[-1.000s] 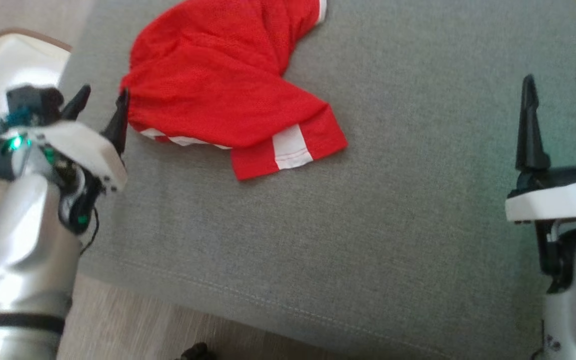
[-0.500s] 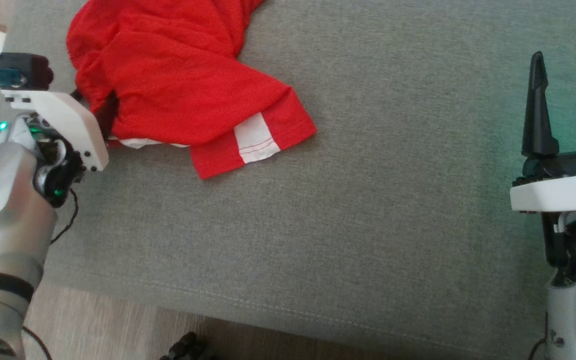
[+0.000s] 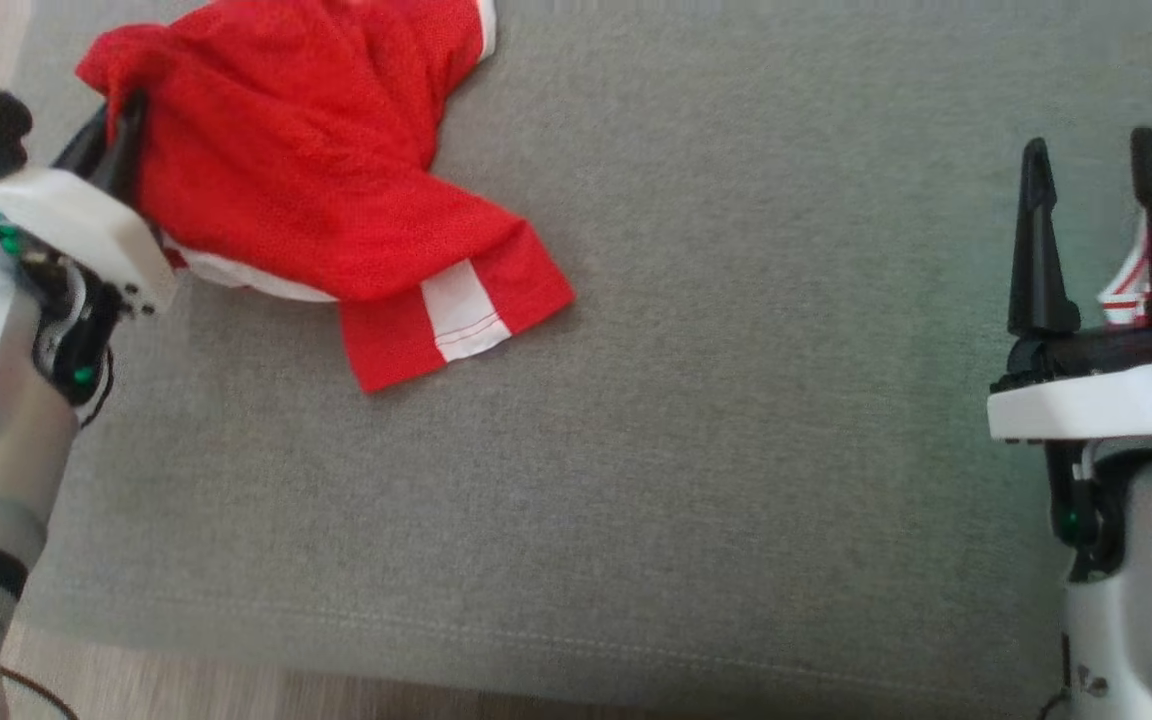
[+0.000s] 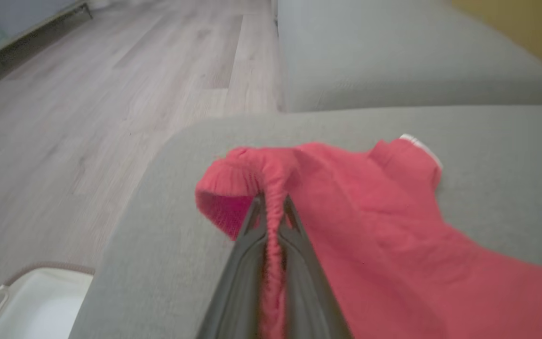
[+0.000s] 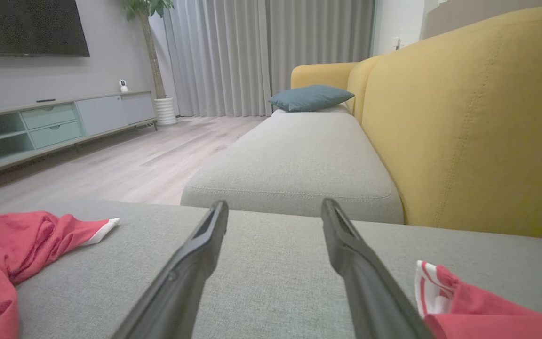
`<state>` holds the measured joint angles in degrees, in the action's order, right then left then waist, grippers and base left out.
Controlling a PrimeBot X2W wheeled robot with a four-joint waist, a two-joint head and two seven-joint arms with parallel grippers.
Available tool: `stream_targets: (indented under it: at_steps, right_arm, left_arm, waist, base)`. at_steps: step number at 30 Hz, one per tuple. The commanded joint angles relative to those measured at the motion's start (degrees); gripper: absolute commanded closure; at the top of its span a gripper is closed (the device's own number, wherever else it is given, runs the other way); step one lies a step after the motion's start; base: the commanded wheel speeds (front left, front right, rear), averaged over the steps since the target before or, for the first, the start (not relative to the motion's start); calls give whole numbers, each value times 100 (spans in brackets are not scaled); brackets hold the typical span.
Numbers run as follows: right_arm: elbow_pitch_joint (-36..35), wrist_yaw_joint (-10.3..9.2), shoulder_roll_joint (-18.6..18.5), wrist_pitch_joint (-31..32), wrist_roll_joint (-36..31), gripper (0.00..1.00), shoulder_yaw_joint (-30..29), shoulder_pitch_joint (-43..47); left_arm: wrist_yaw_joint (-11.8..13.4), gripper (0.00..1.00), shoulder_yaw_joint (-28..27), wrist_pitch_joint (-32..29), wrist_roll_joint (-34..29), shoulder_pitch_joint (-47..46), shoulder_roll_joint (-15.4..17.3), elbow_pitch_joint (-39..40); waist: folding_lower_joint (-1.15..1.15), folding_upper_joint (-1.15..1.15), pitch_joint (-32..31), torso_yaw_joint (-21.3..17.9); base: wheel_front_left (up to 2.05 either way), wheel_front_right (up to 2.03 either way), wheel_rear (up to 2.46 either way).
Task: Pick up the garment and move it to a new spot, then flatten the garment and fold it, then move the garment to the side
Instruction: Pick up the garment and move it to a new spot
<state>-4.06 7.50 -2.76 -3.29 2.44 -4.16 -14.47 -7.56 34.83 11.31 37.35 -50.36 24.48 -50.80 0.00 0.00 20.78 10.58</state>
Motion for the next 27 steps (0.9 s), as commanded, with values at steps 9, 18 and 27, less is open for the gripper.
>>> stream_targets:
  at_steps: [9,18,27]
  right_arm:
    - [295,-1,-11,-434,401,0,130,120]
    - [653,-1,-11,-725,675,0,202,48]
    - [980,-1,-11,-955,902,0,364,-94]
  left_arm:
    - [38,100,-28,271,-222,-310,233,1224]
    - [309,100,258,-382,-207,-236,-70,2853]
    - [597,100,539,-1027,-70,-454,-728,3814]
  waist:
    - [0,0,-791,-564]
    - [0,0,-1106,-1001]
    - [0,0,-1257,-1379]
  base:
    - [0,0,0]
    - [0,0,0]
    - [0,0,0]
